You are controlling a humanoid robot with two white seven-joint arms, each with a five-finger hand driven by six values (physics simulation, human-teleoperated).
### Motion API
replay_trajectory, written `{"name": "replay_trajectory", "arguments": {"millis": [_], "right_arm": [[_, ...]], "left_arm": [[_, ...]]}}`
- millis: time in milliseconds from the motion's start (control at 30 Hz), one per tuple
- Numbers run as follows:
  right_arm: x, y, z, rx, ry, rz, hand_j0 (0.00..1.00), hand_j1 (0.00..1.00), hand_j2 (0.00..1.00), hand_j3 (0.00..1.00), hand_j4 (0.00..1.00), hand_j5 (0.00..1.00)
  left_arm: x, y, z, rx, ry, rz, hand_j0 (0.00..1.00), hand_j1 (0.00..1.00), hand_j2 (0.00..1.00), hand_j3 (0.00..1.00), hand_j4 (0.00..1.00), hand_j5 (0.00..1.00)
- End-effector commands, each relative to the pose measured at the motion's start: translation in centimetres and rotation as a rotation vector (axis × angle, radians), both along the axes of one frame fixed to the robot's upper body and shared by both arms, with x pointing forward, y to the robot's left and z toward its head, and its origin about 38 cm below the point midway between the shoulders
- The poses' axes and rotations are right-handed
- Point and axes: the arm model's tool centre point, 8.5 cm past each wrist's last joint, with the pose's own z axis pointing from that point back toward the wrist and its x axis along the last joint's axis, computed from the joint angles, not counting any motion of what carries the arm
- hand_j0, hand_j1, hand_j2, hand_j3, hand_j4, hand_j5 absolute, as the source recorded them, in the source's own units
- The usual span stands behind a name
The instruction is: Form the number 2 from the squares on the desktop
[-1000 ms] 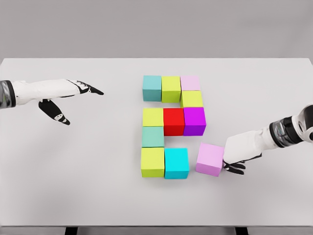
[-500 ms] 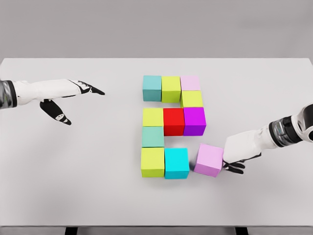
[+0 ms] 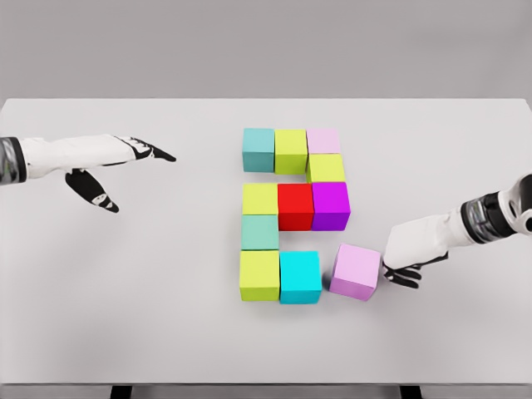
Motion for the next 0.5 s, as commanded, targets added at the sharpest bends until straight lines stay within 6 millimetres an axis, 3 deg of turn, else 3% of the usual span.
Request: {"name": "replay_trajectory", "arguments": {"millis": [0, 467], "right_arm": [[0.15, 0.28, -0.05, 0.005, 0.002, 0.0, 0.1, 0.1, 0.1, 0.1, 0.1, 0.1], [0.36, 1.17, 0.14, 0.017, -0.005, 0.017, 0.1, 0.1, 0.1, 0.1, 0.1, 0.1]], "left_arm": [[-0.01, 0.09, 0.07, -0.003, 0.001, 0.003, 1.0, 1.0, 1.0, 1.0, 1.0, 1.0], [-0.02, 0.13, 0.0, -0.005, 0.004, 0.005, 1.0, 1.0, 1.0, 1.0, 1.0, 1.0]]}}
